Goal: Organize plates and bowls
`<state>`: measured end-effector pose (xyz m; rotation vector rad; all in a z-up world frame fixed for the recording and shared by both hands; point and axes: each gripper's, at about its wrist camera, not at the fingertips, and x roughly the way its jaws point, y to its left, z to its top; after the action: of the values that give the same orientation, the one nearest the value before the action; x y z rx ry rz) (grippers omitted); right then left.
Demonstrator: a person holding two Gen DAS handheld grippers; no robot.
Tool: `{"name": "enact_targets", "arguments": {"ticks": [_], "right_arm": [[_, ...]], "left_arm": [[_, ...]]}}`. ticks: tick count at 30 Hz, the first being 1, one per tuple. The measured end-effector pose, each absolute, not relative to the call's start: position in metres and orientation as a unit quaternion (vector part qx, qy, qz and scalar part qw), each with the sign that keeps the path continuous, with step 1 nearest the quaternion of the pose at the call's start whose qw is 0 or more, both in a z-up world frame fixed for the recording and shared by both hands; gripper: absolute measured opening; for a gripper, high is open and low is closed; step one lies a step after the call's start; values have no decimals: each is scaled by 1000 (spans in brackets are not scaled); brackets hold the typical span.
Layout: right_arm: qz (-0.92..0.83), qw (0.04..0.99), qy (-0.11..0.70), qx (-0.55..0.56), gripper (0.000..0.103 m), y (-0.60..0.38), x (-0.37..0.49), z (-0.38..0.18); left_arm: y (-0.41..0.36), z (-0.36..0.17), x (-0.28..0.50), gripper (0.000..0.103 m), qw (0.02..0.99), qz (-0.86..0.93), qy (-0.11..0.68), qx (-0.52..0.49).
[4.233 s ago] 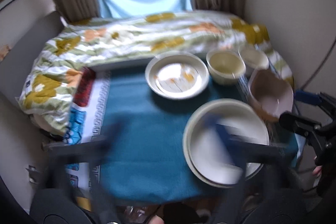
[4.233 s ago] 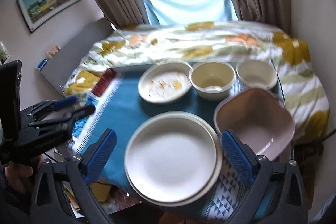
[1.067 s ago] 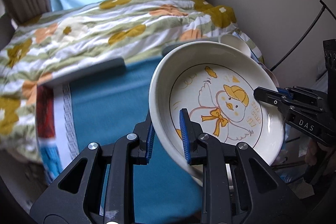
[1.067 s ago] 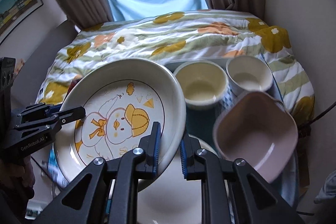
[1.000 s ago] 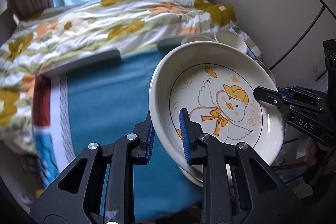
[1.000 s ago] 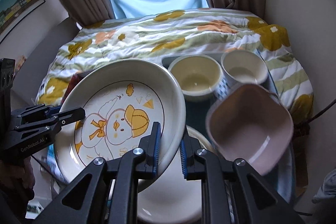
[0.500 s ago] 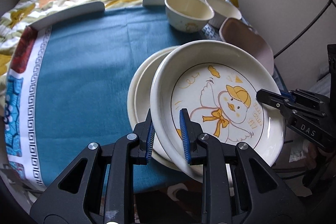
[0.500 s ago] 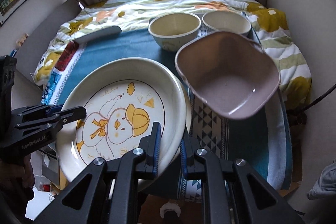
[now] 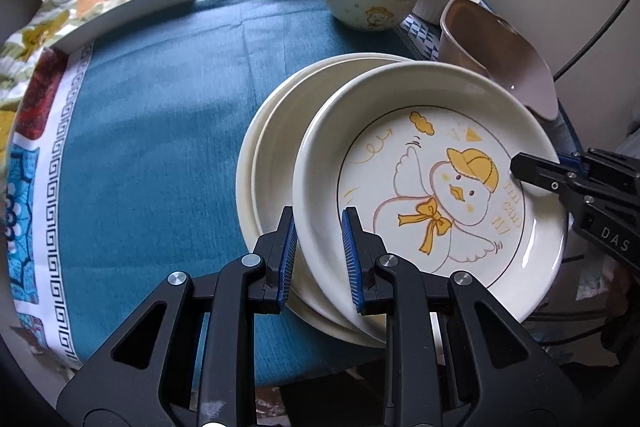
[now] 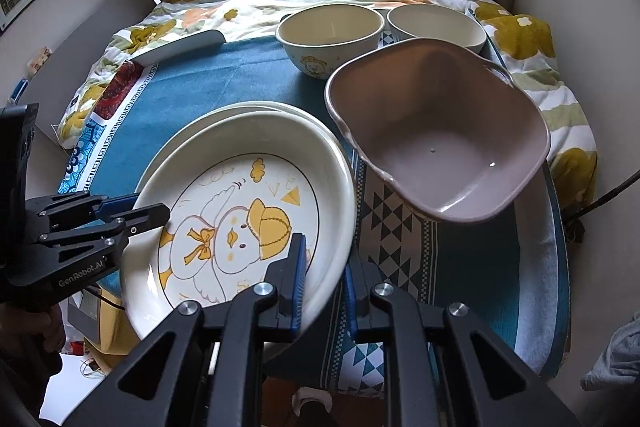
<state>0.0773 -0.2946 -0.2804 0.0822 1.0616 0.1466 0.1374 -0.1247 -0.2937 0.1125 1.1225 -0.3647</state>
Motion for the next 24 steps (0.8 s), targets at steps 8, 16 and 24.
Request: {"name": "enact_targets", "arguments": {"ticks": [8, 16, 24], "right_arm": [[70, 859, 505, 35, 15, -291, 78, -281], [70, 857, 509, 45, 15, -291, 82, -284], [65, 856, 511, 45, 15, -290, 87, -286]], "left_arm": [[-136, -293, 140, 20, 836, -149, 515, 113], [-140, -289, 143, 20, 840, -135, 503, 155], [-144, -286, 141, 20, 843, -128, 493, 176]]}}
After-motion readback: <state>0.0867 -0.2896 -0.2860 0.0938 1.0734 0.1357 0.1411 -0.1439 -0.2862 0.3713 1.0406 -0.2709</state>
